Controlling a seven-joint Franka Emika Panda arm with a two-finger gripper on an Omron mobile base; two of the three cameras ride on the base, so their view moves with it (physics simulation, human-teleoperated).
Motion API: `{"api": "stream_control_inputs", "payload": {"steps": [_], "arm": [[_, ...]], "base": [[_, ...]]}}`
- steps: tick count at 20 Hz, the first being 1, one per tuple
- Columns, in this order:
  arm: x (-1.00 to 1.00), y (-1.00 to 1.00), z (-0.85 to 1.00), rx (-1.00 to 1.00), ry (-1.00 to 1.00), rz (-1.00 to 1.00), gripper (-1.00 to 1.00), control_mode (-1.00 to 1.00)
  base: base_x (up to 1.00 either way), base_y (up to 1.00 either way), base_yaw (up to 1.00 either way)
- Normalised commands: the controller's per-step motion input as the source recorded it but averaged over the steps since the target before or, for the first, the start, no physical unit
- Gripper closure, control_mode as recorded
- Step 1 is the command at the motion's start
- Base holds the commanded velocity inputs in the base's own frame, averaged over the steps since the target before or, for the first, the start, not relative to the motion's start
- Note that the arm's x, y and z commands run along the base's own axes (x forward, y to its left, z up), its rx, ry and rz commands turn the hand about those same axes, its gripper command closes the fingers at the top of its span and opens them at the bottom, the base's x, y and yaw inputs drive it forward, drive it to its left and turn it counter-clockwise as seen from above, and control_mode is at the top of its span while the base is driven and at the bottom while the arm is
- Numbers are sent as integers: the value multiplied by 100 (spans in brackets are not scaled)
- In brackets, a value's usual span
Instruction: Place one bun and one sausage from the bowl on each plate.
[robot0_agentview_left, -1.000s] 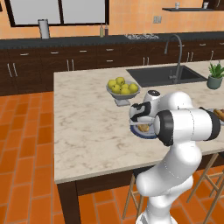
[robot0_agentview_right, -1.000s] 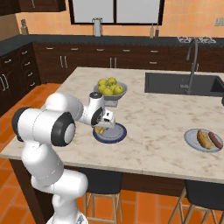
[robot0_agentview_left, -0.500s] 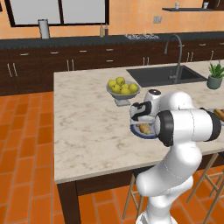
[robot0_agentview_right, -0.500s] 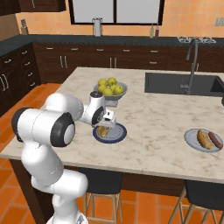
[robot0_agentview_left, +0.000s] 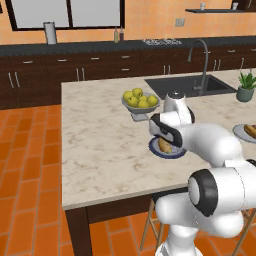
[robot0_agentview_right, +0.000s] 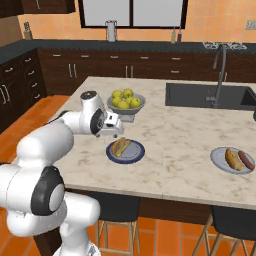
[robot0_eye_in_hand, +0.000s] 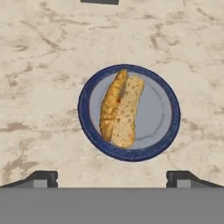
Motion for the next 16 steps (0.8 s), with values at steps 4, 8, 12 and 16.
{"api": "stream_control_inputs", "payload": {"steps": [4,8,12,16], "arm": [[-99,33,100,-3,6,0,-100,-100],[-100,16,99,15,14,0,-100,-100],[-100,14,68,11,0,0,-100,-100],[-100,-3,6,3,-36,0,-100,-100]], "base": [[0,0,0],[0,0,0],[0,0,0],[0,0,0]]}}
